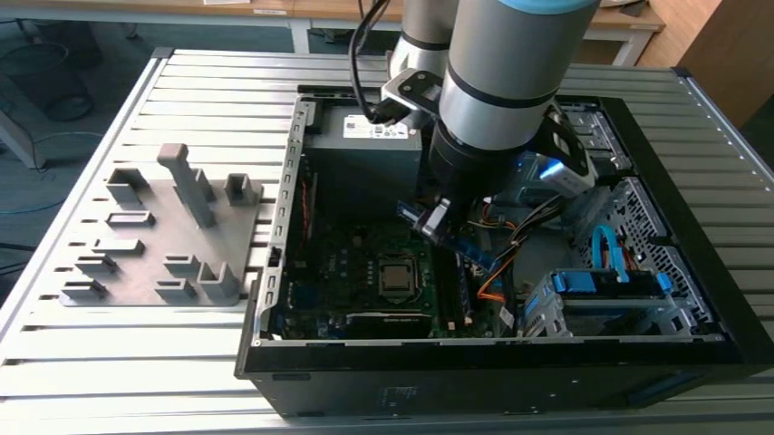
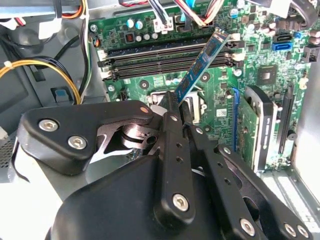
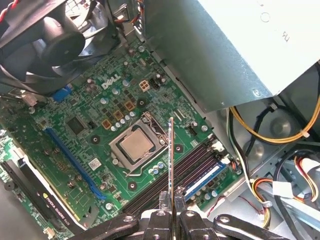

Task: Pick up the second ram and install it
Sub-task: 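Insert the second ram into the second slot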

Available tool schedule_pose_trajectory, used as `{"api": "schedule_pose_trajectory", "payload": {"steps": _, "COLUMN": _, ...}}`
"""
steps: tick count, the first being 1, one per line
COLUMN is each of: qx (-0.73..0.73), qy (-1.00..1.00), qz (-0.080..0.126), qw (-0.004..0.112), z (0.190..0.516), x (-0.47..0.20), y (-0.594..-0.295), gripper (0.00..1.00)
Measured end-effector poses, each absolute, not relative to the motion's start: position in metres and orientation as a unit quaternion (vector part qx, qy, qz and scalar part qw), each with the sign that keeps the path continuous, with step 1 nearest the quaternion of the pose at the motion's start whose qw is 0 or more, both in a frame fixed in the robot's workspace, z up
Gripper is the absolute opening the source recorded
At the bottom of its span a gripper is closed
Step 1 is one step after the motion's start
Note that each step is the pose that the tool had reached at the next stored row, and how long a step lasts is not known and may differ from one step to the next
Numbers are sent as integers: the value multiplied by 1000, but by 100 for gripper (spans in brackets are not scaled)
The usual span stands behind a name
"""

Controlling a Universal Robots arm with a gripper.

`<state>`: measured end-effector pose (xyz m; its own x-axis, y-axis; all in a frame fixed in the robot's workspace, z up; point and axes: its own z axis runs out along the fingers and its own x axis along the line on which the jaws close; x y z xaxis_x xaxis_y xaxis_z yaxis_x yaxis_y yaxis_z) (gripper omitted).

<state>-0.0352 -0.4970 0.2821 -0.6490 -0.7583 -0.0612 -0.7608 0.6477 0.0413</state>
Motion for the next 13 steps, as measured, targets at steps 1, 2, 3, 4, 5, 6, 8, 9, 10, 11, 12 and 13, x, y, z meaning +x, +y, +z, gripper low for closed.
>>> {"api": "schedule_pose_trajectory", "payload": {"steps": 1, "qx": -416, "qy": 908, "qz": 32, "qw": 19, "z": 282, "x": -35, "y": -497, "gripper": 14}}
{"api": "schedule_pose_trajectory", "payload": {"steps": 2, "qx": -414, "qy": 910, "qz": 31, "qw": 19, "z": 282, "x": -35, "y": -497, "gripper": 14}}
{"api": "schedule_pose_trajectory", "payload": {"steps": 3, "qx": -411, "qy": 911, "qz": 31, "qw": 19, "z": 282, "x": -35, "y": -497, "gripper": 14}}
{"api": "schedule_pose_trajectory", "payload": {"steps": 4, "qx": -409, "qy": 912, "qz": 31, "qw": 19, "z": 282, "x": -35, "y": -497, "gripper": 14}}
{"api": "schedule_pose_trajectory", "payload": {"steps": 5, "qx": -406, "qy": 913, "qz": 31, "qw": 19, "z": 282, "x": -35, "y": -497, "gripper": 14}}
{"api": "schedule_pose_trajectory", "payload": {"steps": 6, "qx": -403, "qy": 914, "qz": 31, "qw": 19, "z": 282, "x": -35, "y": -497, "gripper": 14}}
{"api": "schedule_pose_trajectory", "payload": {"steps": 8, "qx": -397, "qy": 917, "qz": 31, "qw": 20, "z": 282, "x": -35, "y": -497, "gripper": 14}}
{"api": "schedule_pose_trajectory", "payload": {"steps": 9, "qx": -393, "qy": 919, "qz": 30, "qw": 20, "z": 282, "x": -35, "y": -497, "gripper": 14}}
{"api": "schedule_pose_trajectory", "payload": {"steps": 10, "qx": -390, "qy": 920, "qz": 30, "qw": 20, "z": 282, "x": -35, "y": -497, "gripper": 14}}
{"api": "schedule_pose_trajectory", "payload": {"steps": 11, "qx": -386, "qy": 922, "qz": 30, "qw": 20, "z": 282, "x": -35, "y": -497, "gripper": 14}}
{"api": "schedule_pose_trajectory", "payload": {"steps": 12, "qx": -382, "qy": 924, "qz": 30, "qw": 20, "z": 282, "x": -35, "y": -497, "gripper": 14}}
{"api": "schedule_pose_trajectory", "payload": {"steps": 13, "qx": -378, "qy": 925, "qz": 30, "qw": 20, "z": 282, "x": -35, "y": -497, "gripper": 14}}
